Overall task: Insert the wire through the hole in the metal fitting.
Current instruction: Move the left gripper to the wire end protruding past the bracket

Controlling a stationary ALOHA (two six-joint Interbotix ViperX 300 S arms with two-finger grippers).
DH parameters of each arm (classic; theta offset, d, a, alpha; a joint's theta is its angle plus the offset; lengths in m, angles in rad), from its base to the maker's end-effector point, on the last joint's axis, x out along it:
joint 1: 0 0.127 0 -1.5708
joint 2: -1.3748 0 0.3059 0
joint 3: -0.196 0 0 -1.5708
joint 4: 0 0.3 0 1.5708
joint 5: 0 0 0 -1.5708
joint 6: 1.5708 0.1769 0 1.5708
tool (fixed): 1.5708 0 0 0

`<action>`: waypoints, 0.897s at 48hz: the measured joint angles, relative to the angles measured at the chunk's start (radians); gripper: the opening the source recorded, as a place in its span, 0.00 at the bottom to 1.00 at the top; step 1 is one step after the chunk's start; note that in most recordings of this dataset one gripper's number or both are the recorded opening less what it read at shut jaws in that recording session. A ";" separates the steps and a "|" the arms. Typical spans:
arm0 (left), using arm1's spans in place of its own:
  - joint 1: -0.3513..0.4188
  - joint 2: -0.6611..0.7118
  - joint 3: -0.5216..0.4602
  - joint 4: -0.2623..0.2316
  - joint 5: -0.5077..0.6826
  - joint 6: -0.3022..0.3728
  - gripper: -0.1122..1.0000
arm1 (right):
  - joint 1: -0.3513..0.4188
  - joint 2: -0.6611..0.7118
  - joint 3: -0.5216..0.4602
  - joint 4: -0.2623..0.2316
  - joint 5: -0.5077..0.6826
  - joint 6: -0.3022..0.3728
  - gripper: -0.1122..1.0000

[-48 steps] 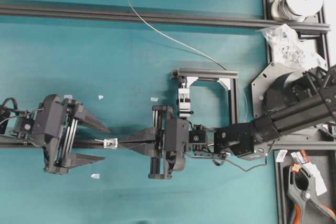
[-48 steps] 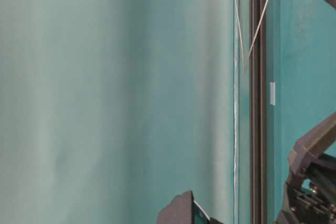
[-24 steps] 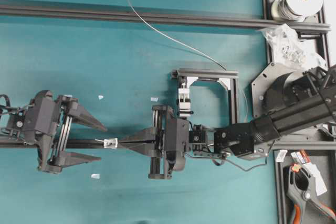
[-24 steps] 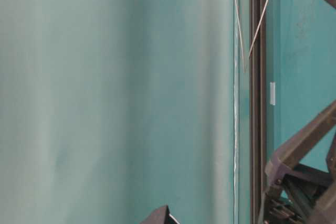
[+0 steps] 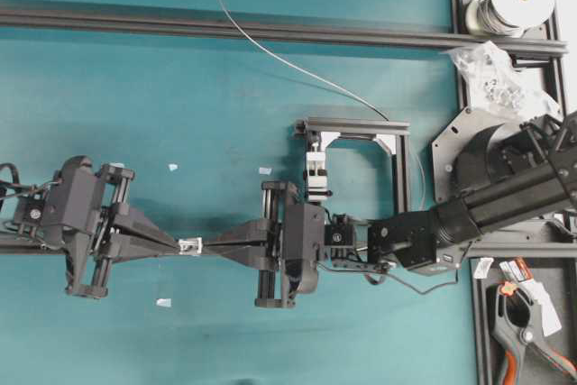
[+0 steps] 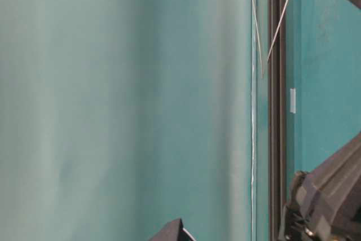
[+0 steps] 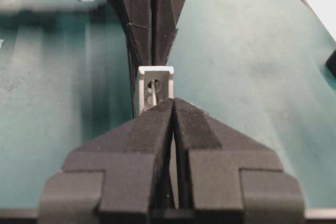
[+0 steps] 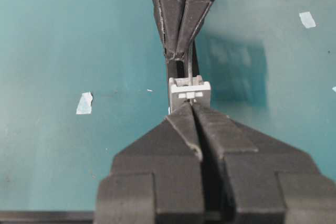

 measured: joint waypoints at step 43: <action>-0.003 -0.003 0.000 0.006 0.032 0.026 0.01 | 0.000 0.002 0.000 0.000 0.000 0.011 0.10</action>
